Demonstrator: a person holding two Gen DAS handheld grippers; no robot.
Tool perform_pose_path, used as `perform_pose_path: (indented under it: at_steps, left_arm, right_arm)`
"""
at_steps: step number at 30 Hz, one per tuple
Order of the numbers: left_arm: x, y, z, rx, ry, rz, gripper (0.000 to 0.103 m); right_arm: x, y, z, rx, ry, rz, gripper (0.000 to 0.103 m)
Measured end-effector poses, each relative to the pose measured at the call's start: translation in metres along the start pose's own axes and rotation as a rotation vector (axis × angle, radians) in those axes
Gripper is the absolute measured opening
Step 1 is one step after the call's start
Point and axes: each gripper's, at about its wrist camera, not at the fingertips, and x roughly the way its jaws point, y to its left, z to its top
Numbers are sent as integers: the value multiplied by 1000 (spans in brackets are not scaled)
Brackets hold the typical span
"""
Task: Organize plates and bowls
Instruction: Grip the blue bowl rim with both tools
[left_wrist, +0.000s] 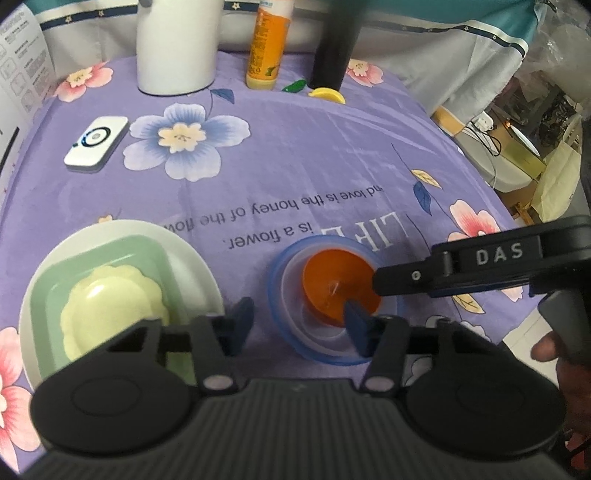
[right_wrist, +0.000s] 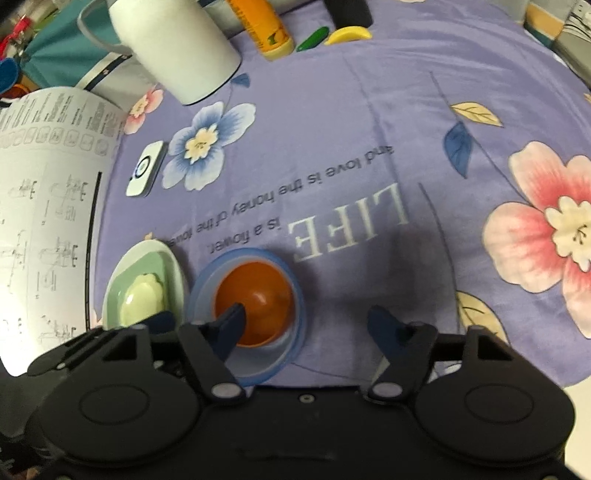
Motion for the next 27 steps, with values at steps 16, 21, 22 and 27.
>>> perform_pose_path:
  at_steps: [16,21,22,27]
  left_arm:
    - [15,2,1,-38,31,-23,40]
    - [20,1,3,-37,34,-4,38]
    - [22,2,3,-45,42,-5,38]
    - [32,1,-2,-47,70,9,37]
  right_arm:
    - [14,21,-2,-110,16,-13,33]
    - [15,23,-1,-130,4,-32,28]
    - [15,23,-1,-133,2,-36,25]
    - [21,19,-1,-123,16,-32,20]
